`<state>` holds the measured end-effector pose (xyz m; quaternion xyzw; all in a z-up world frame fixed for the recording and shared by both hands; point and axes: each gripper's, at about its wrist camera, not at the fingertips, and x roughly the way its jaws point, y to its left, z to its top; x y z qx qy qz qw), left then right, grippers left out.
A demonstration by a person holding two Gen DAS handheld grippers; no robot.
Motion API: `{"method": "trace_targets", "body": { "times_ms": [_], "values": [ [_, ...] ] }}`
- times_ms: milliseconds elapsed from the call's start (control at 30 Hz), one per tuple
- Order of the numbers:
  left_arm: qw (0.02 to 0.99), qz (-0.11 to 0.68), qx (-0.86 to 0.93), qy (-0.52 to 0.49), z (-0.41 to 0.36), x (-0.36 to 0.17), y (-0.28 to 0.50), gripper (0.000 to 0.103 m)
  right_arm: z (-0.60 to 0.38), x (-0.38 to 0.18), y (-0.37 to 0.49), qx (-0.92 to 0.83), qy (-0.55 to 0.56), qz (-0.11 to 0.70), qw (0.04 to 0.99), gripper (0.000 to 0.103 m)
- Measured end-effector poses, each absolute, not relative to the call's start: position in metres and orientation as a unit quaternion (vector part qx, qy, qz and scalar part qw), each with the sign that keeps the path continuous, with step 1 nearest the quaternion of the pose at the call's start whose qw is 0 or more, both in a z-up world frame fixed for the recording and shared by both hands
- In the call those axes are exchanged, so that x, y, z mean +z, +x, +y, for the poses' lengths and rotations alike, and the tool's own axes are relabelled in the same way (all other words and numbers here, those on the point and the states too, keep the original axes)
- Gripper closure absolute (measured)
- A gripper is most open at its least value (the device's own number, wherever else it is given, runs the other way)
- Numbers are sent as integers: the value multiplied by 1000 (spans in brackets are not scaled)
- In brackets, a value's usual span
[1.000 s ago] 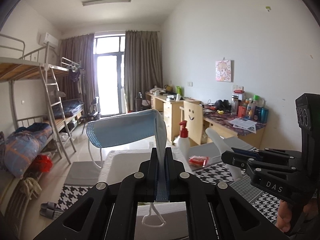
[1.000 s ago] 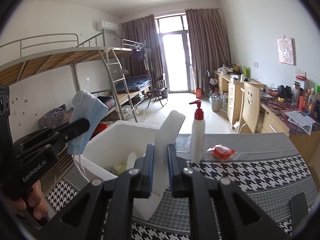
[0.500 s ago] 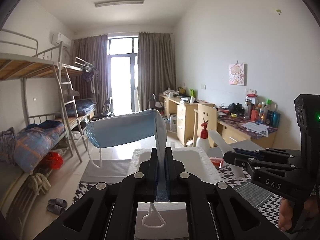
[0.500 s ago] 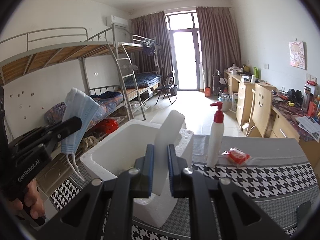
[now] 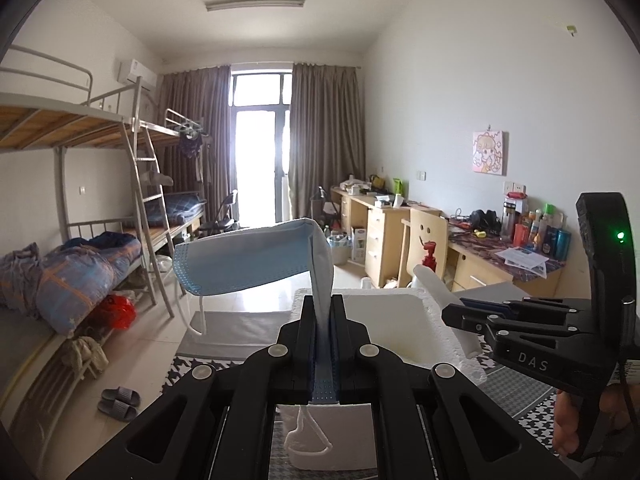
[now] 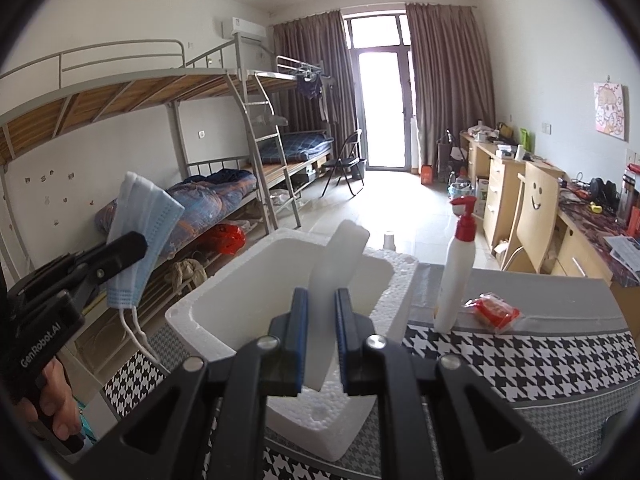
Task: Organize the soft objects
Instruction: 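Lower the white foam tube into the foam box and open the right tool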
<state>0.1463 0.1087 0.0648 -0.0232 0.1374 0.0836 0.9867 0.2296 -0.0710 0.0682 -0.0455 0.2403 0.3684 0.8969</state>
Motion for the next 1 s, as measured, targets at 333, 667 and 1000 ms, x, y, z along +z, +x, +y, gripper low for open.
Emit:
{"method": "trace_targets", "body": {
  "times_ms": [333, 667, 1000],
  "values": [
    [986, 138, 89, -31, 119, 62, 144, 97, -55, 63, 236, 373, -52, 258, 890, 87],
    [986, 136, 91, -34, 123, 60, 141, 97, -44, 54, 245, 372, -57, 279, 884, 87],
    [985, 139, 90, -39, 127, 58, 139, 97, -37, 46, 247, 352, -91, 273, 891, 26]
  ]
}}
